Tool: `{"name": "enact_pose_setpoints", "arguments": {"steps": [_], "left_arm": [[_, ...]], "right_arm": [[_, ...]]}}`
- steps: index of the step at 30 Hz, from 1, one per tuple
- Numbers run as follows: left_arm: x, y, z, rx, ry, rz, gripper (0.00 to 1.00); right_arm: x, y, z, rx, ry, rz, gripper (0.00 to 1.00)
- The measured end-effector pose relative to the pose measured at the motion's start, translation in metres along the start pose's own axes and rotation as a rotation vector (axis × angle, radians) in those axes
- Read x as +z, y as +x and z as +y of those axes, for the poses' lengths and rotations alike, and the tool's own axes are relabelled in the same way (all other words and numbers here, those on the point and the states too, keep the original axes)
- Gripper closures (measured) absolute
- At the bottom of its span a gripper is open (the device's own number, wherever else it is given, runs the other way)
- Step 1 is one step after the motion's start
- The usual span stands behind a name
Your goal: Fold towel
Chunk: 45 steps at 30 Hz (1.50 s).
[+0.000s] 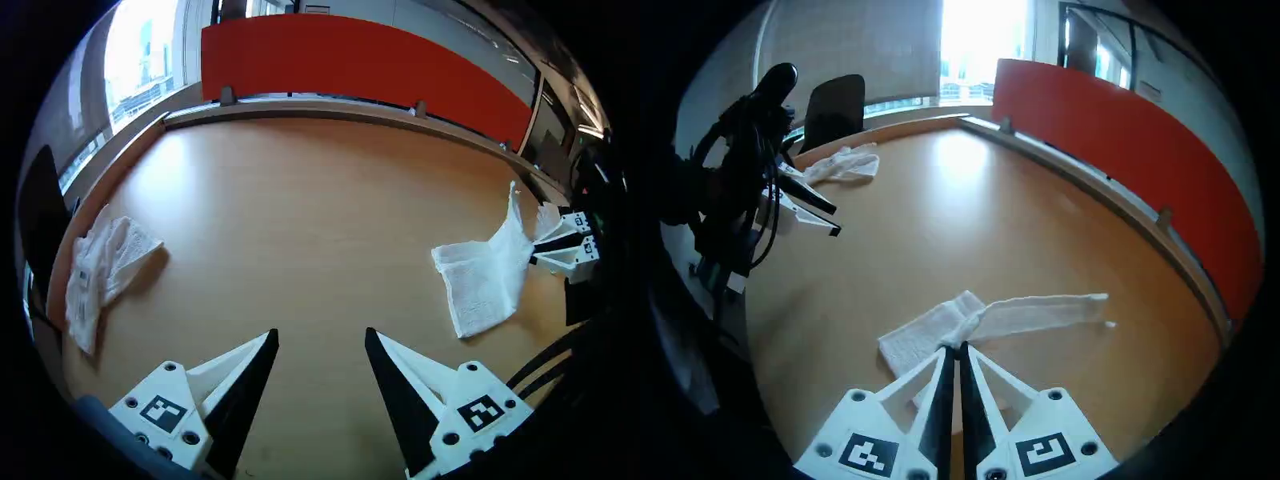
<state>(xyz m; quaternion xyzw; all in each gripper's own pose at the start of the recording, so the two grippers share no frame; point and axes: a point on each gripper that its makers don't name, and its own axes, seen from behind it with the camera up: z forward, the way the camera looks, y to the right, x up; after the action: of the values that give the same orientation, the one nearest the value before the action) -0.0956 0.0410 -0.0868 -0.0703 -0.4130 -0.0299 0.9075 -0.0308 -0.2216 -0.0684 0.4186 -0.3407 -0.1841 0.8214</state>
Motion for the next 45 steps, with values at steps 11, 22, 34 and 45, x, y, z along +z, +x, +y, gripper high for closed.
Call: {"name": "enact_pose_setpoints", "arguments": {"steps": [11,22,34,45], "left_arm": [[-0.002,-0.007,-0.01,-0.009,0.016,-0.012,0.21],[0.001,-0.004,-0.008,-0.004,0.013,-0.013,0.21],[0.001,-0.004,-0.008,-0.002,0.015,-0.014,0.21],[0.001,-0.005,-0.007,-0.003,0.015,-0.016,0.21]], "right_arm": [[0.021,-0.025,-0.02,0.046,0.05,-0.067,0.26],[0.01,-0.039,-0.001,0.089,0.009,-0.075,0.21],[0.004,-0.075,0.001,0.101,-0.007,-0.135,0.21],[0.004,-0.11,0.0,0.116,-0.011,-0.196,0.21]]}}
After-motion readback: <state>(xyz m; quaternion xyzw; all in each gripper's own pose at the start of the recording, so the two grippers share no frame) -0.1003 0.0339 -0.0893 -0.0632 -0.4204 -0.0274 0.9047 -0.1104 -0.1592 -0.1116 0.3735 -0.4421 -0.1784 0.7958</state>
